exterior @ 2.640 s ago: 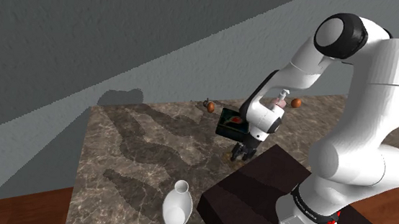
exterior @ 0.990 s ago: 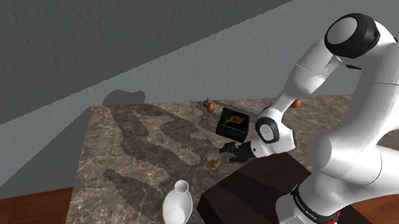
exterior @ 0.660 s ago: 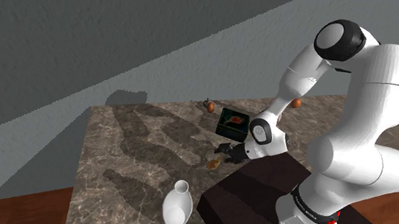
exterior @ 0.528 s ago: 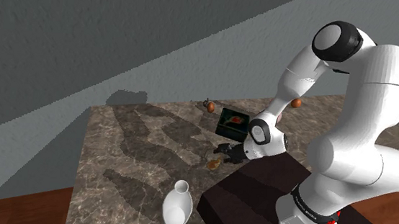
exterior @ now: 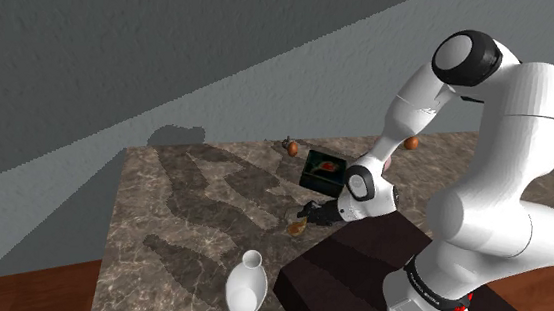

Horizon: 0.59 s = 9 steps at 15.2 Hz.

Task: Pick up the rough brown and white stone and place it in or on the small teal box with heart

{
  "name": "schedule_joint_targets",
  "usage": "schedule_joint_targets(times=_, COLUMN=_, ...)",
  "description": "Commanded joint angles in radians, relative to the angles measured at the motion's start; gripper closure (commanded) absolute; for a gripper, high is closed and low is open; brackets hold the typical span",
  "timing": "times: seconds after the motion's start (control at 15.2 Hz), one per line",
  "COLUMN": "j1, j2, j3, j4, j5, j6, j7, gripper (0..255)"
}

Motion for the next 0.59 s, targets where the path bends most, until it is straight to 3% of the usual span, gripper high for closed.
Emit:
schedule_joint_targets(times=0.0, j1=0.0, j2=0.0, j3=0.0, j4=0.0, j5=0.0, j6=0.0, j7=0.0, gripper=255)
schedule_joint_targets(times=0.53, j1=-0.005, j2=-0.018, j3=0.009, j4=-0.01, j5=-0.001, j6=0.005, j7=0.01, gripper=255)
